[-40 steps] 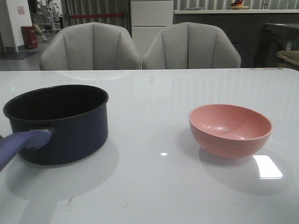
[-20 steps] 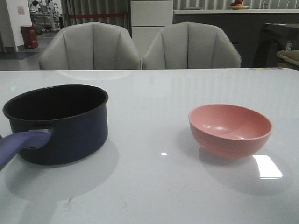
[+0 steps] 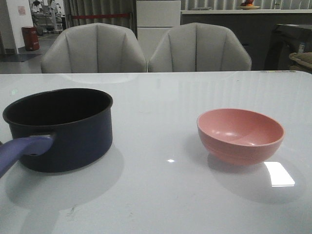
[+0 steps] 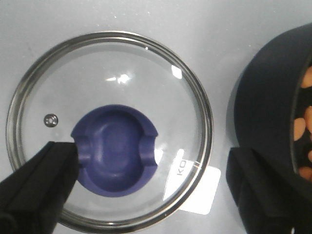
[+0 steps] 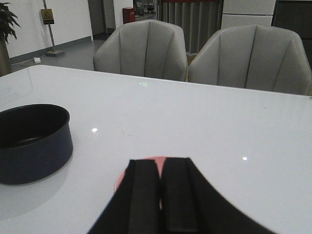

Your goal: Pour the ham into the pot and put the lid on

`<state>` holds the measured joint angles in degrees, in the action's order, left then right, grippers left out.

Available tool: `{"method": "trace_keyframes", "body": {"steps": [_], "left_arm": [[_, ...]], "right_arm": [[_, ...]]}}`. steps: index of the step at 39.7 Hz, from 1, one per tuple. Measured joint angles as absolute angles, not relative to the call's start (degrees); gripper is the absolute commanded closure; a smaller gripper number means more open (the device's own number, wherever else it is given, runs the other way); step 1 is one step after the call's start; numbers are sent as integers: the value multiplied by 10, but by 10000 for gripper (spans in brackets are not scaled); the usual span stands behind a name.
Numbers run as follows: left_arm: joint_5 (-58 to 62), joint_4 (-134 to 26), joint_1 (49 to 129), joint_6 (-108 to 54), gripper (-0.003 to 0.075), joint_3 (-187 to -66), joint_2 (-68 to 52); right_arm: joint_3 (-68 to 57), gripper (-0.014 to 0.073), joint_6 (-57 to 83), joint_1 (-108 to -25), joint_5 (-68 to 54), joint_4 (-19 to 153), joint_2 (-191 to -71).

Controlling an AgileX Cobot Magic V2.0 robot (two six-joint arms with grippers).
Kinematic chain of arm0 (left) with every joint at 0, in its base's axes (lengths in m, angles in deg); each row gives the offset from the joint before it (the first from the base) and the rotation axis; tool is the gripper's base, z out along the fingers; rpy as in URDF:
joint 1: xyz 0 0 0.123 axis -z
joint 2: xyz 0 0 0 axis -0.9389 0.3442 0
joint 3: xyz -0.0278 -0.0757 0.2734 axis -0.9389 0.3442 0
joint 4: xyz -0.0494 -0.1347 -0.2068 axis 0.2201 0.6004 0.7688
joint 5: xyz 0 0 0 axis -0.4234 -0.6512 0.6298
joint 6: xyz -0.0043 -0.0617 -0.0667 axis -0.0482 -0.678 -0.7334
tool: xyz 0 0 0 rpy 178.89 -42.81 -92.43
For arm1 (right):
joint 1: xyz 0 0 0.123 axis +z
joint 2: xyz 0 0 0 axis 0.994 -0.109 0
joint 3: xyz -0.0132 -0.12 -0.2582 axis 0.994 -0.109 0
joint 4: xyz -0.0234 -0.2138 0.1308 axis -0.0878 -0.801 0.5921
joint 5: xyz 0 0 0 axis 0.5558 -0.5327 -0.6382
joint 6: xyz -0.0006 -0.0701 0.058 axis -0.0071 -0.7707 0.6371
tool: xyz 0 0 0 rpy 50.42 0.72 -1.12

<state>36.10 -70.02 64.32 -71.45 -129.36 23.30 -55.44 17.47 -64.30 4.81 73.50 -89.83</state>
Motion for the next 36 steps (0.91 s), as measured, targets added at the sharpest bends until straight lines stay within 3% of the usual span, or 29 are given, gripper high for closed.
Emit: {"method": "trace_keyframes", "body": {"steps": [31,36], "left_arm": [[395,-742,643,-737,73,-1324,360],[393,-746,643,-737,111,-1326,370]], "right_arm": [[-554,446,174,-643,48,735,-898],[-554,446,174,-643,48,735,-898]]}}
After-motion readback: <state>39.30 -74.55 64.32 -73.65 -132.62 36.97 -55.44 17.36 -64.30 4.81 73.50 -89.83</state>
